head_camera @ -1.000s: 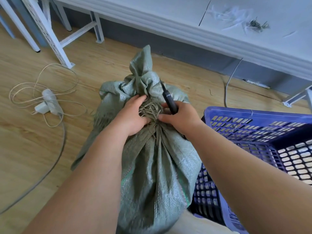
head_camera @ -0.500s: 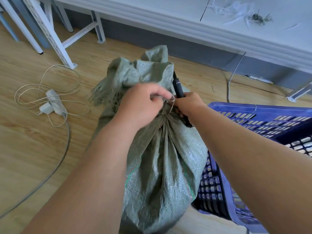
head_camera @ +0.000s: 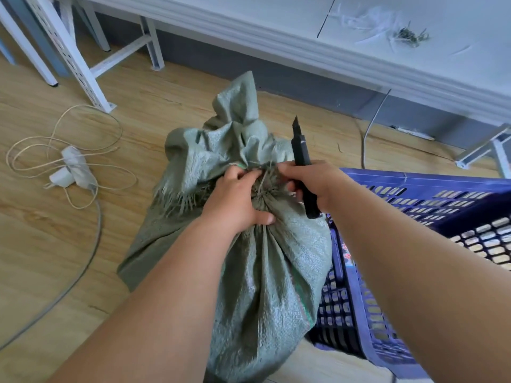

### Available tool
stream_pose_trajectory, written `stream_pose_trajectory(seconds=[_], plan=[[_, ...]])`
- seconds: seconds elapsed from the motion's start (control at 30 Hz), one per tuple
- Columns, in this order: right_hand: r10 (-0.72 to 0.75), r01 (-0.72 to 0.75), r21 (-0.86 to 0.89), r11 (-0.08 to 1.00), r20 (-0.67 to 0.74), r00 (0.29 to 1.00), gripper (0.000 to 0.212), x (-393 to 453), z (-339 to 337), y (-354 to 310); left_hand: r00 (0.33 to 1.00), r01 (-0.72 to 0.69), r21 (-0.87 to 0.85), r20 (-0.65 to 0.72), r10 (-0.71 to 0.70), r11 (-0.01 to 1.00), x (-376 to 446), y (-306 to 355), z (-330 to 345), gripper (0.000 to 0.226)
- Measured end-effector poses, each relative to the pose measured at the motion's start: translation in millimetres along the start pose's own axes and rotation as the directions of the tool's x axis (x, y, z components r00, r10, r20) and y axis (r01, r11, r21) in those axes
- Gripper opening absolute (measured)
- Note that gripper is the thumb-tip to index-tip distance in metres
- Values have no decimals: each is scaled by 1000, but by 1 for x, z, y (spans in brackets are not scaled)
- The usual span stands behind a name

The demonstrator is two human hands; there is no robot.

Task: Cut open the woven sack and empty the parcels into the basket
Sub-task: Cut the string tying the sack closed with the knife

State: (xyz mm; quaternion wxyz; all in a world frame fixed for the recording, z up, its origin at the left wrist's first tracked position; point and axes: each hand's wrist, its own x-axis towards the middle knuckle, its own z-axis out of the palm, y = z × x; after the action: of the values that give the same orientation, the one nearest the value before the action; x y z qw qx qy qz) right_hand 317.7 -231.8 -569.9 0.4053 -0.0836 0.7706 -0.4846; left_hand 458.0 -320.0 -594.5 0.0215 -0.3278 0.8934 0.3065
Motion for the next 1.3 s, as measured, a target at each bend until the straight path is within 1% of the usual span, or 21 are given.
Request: stream_pose_trajectory(seconds=[0.07, 0.13, 0.17, 0.2, 0.27, 0.33, 0.4, 0.43, 0.5, 0.53, 0.57, 0.6, 0.67, 0.7, 0.83, 0.9, 0.93, 1.0, 1.07, 1.2, 1.3], plan=[[-138, 114, -136, 984, -186, 973, 9, -5, -1, 6, 998, 62, -7, 22, -62, 998, 2, -3, 4, 99], [-348, 181, -419, 890, -367, 862, 9, -10, 0, 11, 994, 111, -24, 22, -111, 993, 3, -3, 6, 98], [-424, 205, -497, 843, -379, 822, 10, -13, 1, 11, 992, 125, -33, 10, -125, 992, 3, -2, 7, 98], [-434, 228, -511, 829, -330, 838, 10, -17, 2, 9, 991, 133, -38, -3, -133, 990, 2, 0, 6, 98], [-317, 225, -459, 859, -133, 939, 12, -25, 8, 7, 989, 147, -40, -18, -148, 988, 2, 3, 6, 99], [-193, 157, -567, 809, -3, 981, 22, -27, 18, 12, 988, 156, -33, 8, -156, 987, 1, 7, 2, 101], [-190, 118, -693, 711, -29, 981, 29, -26, 27, 22, 984, 136, 24, 110, -138, 990, -3, 11, -10, 99], [-218, 116, -703, 701, -56, 974, 28, -25, 29, 27, 978, 111, 70, 172, -121, 991, -6, 13, -21, 93], [-254, 140, -624, 769, -97, 962, 20, -23, 25, 33, 973, 64, 129, 214, -91, 990, -17, 23, -44, 68], [-252, 151, -534, 832, -121, 960, 14, -22, 22, 34, 989, 47, 139, 134, -66, 989, -22, 30, -56, 52], [-234, 156, -421, 894, -139, 962, 11, -23, 19, 34, 999, 35, 134, -24, -32, 990, -26, 37, -66, 34], [-209, 158, -299, 941, -145, 967, 11, -25, 15, 33, 975, 11, 116, -221, 15, 993, -30, 44, -73, 20], [-161, 151, -79, 985, -144, 976, 12, -31, 9, 30, 836, -79, 54, -540, 96, 995, -36, 62, -85, 16], [-143, 145, 7, 989, -136, 980, 11, -34, 6, 28, 779, -158, 23, -612, 138, 987, -38, 69, -88, 14], [-117, 134, 168, 977, -108, 987, 16, -42, -4, 18, 699, -505, 94, -540, 470, 858, -34, 78, -79, 19], [-119, 134, 195, 972, -87, 989, 21, -42, -7, 12, 691, -590, 51, -485, 537, 806, -26, 73, -72, 24], [-122, 134, 211, 968, -69, 990, 23, -43, -9, 9, 729, -582, 16, -432, 531, 813, -23, 70, -69, 24], [-122, 127, 247, 961, -34, 992, 19, -42, -15, 4, 844, -457, 42, -294, 448, 888, -17, 62, -60, 23], [-108, 97, 284, 954, 23, 994, 16, -47, -20, -1, 912, -323, 101, -232, 338, 941, -11, 52, -47, 36], [27, -49, 261, 964, 86, 996, 24, -48, -23, 0, 929, -262, -17, -277, 247, 965, -1, 45, -32, 46], [63, -71, 85, 994, 94, 994, 23, -45, -26, -2, 912, -246, -70, -354, 206, 967, 0, 43, -32, 31]])
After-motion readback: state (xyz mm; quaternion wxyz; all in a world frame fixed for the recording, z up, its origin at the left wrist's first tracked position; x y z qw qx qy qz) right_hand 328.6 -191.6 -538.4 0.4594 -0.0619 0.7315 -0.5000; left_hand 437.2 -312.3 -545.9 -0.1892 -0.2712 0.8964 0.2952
